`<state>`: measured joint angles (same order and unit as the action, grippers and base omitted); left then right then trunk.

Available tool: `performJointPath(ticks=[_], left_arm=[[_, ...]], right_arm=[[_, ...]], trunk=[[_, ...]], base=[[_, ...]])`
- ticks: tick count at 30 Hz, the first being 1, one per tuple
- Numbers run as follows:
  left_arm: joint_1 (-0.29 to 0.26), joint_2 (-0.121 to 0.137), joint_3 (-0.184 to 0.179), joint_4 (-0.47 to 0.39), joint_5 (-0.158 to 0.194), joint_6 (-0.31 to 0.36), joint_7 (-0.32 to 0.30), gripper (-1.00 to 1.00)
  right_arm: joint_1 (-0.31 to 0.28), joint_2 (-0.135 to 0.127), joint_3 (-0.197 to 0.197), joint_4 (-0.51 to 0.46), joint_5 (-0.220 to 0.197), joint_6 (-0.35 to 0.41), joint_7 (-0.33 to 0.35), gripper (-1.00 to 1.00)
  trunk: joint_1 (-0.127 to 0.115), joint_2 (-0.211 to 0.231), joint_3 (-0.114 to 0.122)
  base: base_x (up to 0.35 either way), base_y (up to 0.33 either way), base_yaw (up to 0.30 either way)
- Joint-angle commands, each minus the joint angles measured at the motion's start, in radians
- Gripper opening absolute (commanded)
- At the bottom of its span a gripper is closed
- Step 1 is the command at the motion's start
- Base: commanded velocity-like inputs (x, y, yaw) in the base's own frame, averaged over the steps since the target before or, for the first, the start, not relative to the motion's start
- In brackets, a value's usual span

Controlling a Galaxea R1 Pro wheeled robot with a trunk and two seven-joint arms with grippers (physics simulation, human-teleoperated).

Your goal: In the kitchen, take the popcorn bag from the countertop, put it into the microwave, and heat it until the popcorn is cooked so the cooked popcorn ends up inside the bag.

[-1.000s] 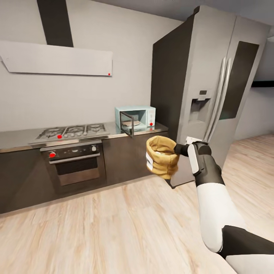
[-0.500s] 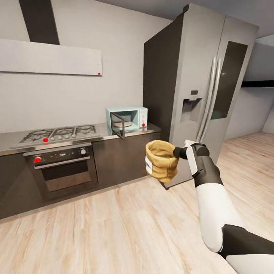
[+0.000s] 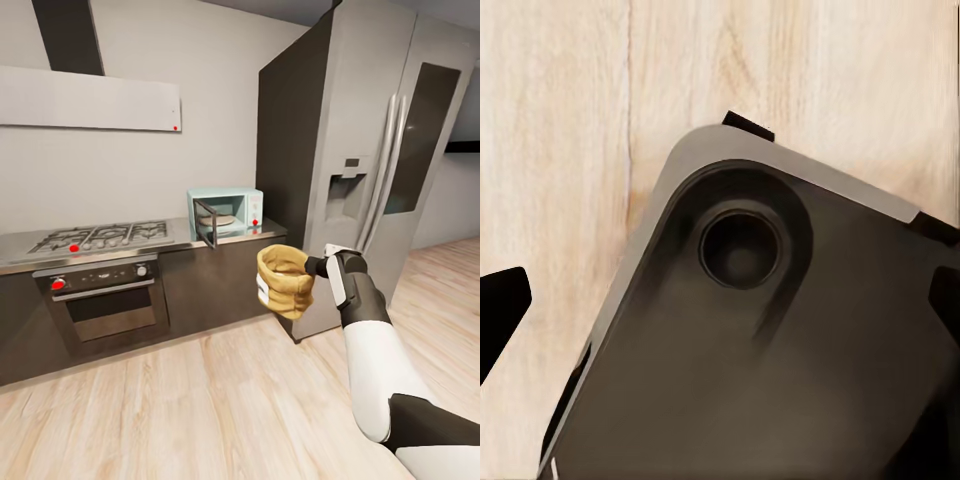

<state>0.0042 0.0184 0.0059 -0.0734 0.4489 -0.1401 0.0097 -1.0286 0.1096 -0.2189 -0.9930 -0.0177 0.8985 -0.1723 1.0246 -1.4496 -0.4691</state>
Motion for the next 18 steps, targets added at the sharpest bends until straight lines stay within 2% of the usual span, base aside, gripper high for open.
performJointPath(ticks=[1,18], left_arm=[[0.0,0.0,0.001,-0.002,0.002,-0.001,0.001,1.0],[0.0,0.0,0.005,-0.002,0.005,0.002,0.001,1.0]], right_arm=[[-0.001,0.001,-0.002,-0.001,0.001,0.003,-0.003,-1.0],[-0.001,0.001,-0.002,-0.001,0.005,0.004,-0.003,-1.0]], trunk=[[0.0,0.0,-0.001],[0.0,0.0,-0.001]], base=[[0.247,-0.162,0.267],[0.249,-0.165,0.269]])
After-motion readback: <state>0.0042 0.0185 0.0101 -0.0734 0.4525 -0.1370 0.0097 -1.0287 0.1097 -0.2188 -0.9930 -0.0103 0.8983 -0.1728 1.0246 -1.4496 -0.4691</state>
